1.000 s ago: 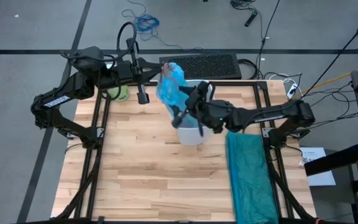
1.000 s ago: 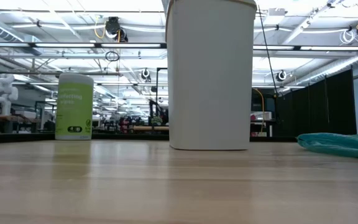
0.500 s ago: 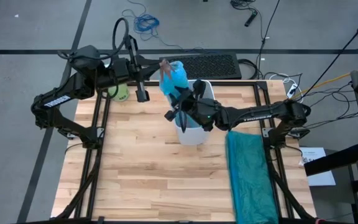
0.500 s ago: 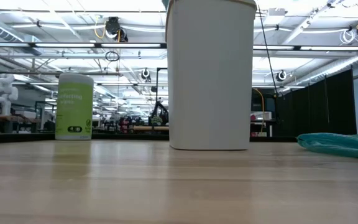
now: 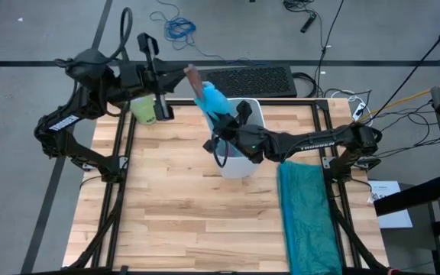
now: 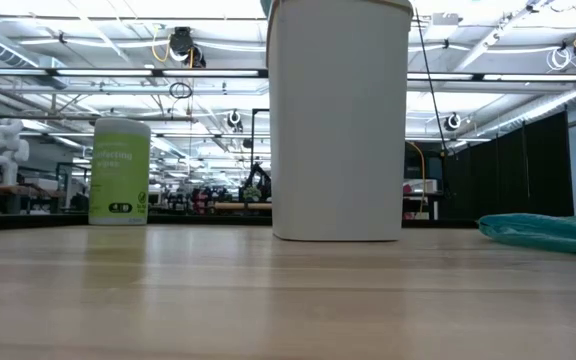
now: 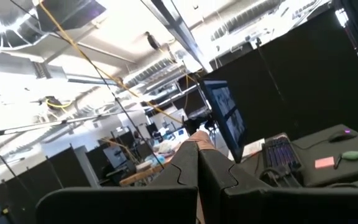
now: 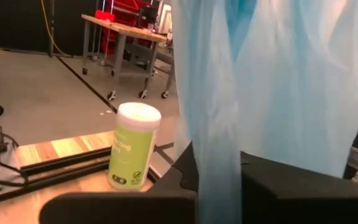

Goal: Place trash/remove bag and relplace
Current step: Close the blue plastic bag

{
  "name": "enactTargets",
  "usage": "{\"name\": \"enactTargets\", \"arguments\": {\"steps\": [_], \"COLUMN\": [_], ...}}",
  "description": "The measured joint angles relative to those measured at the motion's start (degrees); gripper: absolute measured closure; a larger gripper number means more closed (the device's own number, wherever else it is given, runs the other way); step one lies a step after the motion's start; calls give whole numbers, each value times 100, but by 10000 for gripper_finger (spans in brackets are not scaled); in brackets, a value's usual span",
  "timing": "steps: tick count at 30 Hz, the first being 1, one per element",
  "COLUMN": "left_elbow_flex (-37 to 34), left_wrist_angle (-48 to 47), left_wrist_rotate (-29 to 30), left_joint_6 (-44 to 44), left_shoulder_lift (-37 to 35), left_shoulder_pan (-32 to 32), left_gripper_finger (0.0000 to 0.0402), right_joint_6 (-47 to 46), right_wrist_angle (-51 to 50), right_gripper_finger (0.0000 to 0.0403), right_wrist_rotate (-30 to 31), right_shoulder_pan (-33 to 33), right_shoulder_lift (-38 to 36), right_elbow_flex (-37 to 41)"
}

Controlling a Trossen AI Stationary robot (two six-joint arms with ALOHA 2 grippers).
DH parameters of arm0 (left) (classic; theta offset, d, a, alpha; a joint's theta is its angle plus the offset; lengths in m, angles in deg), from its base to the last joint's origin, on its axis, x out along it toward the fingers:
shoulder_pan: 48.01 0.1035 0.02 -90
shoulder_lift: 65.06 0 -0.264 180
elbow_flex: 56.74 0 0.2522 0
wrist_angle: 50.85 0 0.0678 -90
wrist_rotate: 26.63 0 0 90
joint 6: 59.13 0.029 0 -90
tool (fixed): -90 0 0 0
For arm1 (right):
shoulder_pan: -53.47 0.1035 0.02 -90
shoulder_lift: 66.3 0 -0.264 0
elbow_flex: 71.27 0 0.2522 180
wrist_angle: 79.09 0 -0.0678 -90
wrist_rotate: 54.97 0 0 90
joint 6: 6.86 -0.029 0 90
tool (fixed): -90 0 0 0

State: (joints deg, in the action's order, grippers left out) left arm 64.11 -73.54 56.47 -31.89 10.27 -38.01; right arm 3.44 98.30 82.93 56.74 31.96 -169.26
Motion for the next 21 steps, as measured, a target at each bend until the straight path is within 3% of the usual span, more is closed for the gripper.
{"name": "enactTargets", "arguments": {"steps": [11,17,21], "left_elbow_flex": [12,40,65], "left_wrist_angle": [-80,-200,-107], "left_wrist_rotate": [-13,83,107], "left_joint_6": [4,37,52], "left_shoulder_lift": [-52,-115,-144], "left_shoulder_pan": [0,-1,11], "left_gripper_finger": [401,401,401], "right_joint_6": [-721,137,394], "right_wrist_angle": [-1027,-754,-757], "right_gripper_finger": [403,396,364], "right_wrist_rotate": [0,-92,-164], "right_shoulder_pan": [0,226,483], "right_shoulder_lift": [-20,-140,-370], "right_elbow_flex": [-20,17,24]}}
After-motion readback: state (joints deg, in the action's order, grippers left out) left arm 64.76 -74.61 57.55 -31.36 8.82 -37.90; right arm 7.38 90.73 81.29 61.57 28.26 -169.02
